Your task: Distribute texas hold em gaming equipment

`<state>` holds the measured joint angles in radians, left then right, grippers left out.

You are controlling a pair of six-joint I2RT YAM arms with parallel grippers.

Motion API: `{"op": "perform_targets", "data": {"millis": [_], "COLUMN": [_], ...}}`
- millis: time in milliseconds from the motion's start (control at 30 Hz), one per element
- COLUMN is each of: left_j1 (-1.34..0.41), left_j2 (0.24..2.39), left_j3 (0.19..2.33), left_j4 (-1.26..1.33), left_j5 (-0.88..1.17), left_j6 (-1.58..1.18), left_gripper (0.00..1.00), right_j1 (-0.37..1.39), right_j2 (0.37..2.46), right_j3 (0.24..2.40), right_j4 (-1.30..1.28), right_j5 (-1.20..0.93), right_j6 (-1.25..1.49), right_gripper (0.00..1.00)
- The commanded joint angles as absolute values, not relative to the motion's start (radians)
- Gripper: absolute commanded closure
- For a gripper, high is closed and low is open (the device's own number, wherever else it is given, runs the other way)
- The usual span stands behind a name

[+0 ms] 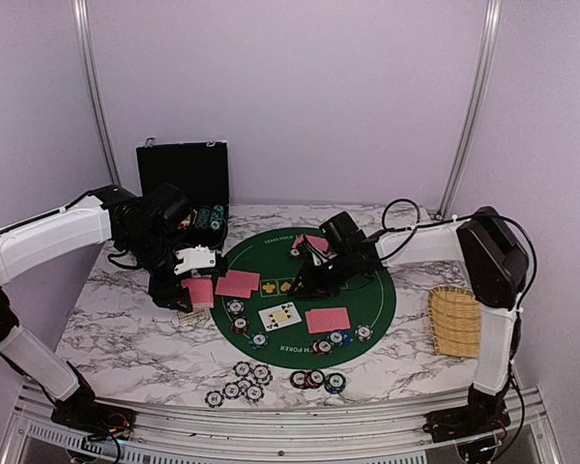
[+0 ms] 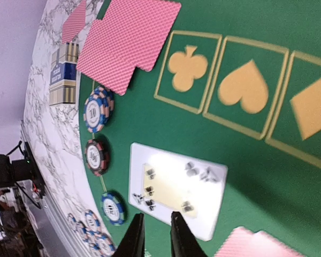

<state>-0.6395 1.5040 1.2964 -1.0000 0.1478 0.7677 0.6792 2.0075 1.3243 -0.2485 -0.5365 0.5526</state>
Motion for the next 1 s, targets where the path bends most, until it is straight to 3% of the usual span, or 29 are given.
{"op": "perform_targets", "data": {"millis": [0, 67, 400, 967], "left_j1": [-0.633, -0.633, -0.632, -0.632], "left_j2": [1.475, 1.477, 1.483, 1.48], "left_j3": [1.29, 1.291, 1.303, 1.317], "left_j4": [-1.022, -1.022, -1.021, -1.026], "left_j5": [0.158, 0.158, 0.154, 0.147], "left_j6": [0.774, 0.775, 0.77, 0.77], "left_gripper": [1.0, 1.0, 1.0, 1.0], "right_j1": [0.789, 0.831, 0.915, 0.829], "right_j2": [1.914, 1.915, 1.938, 2.058], "right_j3": [1.287, 1.287, 1.187, 1.284], "right_j4": [-0.301, -0.327, -0.266, -0.259], "right_j5": [-0.424, -0.385, -0.384, -0.194], "right_j6": [0.504, 0.503, 0.564, 0.58], "right_gripper": [0.9, 0.94, 0.9, 0.99]}}
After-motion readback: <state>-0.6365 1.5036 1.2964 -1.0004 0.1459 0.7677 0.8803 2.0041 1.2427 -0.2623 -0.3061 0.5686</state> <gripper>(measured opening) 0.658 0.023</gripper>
